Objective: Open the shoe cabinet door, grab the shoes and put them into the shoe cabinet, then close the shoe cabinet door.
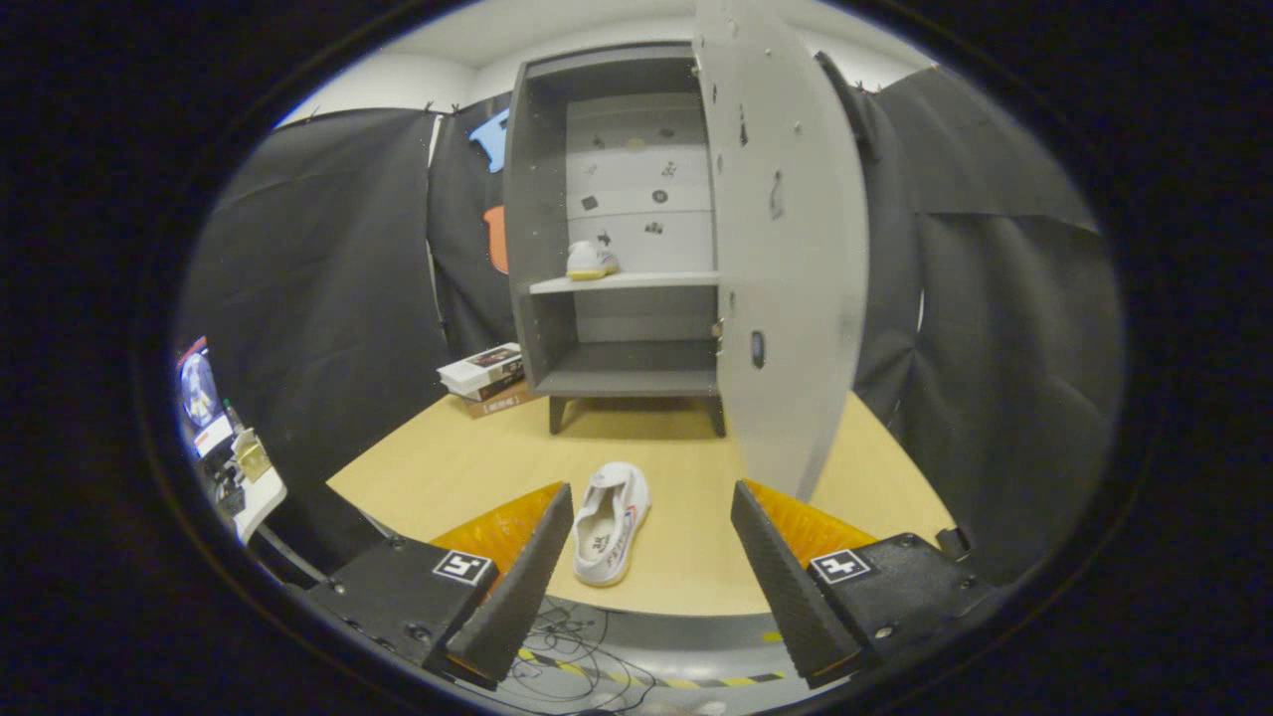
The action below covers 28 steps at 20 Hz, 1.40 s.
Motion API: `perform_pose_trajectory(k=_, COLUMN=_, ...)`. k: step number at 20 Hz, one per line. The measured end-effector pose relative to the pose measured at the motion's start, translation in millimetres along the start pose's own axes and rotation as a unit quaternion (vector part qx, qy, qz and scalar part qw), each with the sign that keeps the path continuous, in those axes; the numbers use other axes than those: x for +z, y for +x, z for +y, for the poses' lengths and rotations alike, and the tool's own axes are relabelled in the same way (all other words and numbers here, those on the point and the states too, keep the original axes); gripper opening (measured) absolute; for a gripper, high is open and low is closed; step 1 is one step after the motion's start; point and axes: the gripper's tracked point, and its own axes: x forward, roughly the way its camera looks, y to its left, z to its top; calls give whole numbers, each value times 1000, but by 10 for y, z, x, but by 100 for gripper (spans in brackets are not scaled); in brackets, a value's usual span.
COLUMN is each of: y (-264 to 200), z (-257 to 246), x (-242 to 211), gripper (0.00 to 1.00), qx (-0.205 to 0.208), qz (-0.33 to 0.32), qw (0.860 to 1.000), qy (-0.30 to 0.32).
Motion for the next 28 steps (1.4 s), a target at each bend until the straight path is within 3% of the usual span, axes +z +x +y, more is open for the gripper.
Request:
perform_pose_trajectory(k=5, y=645, z=392, x=-479, gripper=100, qx=18, qz=34, qw=999, qy=4)
perform_pose_trajectory(k=12, y=1513, z=706, x=-735, gripper=100, qx=23, qz=65, qw=997, qy=15)
perform_pose_trajectory(k=28, y=2595, z=740, x=-1113, gripper=100, qx=-16, qz=147, qw=989, qy=-8)
